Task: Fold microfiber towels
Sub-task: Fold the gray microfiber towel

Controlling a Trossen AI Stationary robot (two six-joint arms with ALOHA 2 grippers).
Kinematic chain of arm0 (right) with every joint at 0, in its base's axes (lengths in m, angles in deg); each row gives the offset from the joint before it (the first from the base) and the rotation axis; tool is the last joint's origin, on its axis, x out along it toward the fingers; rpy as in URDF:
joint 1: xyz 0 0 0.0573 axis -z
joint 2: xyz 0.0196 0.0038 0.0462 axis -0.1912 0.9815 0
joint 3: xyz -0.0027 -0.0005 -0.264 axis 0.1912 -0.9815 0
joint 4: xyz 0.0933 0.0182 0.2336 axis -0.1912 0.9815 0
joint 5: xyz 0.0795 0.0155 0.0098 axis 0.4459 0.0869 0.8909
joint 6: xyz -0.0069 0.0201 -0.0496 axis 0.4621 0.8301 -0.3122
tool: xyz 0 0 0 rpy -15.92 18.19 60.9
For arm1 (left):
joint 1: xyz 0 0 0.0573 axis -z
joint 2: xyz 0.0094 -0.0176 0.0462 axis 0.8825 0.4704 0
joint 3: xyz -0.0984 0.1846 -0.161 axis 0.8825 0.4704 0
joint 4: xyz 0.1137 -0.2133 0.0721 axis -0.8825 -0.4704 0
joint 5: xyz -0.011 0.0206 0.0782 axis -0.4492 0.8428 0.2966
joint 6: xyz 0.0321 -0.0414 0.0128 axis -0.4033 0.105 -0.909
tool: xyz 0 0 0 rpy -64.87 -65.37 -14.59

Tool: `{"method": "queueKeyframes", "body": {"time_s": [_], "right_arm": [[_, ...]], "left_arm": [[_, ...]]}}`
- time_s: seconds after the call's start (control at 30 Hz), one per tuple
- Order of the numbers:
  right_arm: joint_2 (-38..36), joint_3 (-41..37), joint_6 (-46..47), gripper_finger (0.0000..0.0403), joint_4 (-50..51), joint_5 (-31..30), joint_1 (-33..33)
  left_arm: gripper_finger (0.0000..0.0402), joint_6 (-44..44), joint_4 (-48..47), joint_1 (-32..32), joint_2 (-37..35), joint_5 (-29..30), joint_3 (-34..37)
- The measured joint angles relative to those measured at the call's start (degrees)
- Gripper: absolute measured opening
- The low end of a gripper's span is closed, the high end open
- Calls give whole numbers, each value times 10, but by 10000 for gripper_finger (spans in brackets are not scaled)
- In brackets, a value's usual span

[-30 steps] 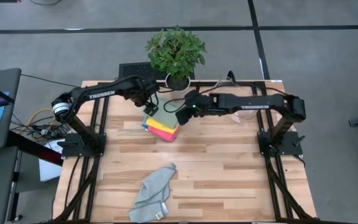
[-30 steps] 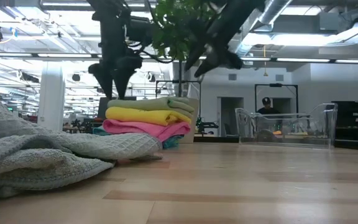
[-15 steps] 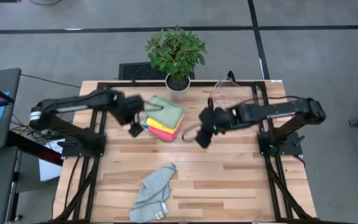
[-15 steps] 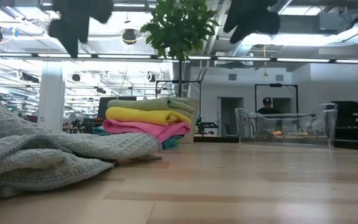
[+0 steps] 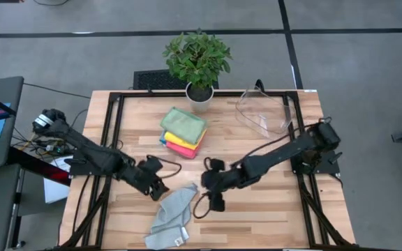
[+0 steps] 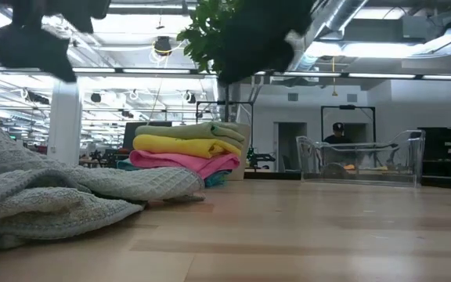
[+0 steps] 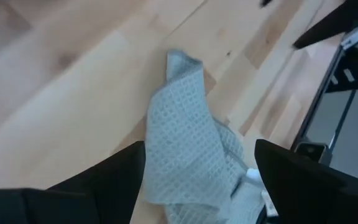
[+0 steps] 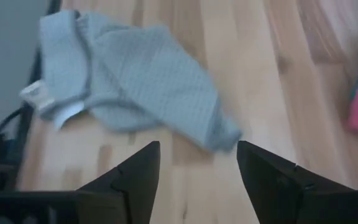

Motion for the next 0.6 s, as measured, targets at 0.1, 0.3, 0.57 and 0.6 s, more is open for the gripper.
{"method": "queueKeyframes", "body": {"time_s": [0.1, 0.3, 0.57, 0.6], "right_arm": [[44, 0, -24, 239, -51, -1, 1], [121, 0, -27, 238, -91, -1, 4], [190, 42, 31, 196, -96, -14, 30], [193, 50, 38, 179, -98, -10, 30]], "left_arm": [[295, 44, 25, 26, 31, 16, 10], [295, 74, 62, 66, 87, 18, 10], [295, 84, 125, 93, 123, 17, 10], [295, 86, 131, 94, 124, 16, 10]]}}
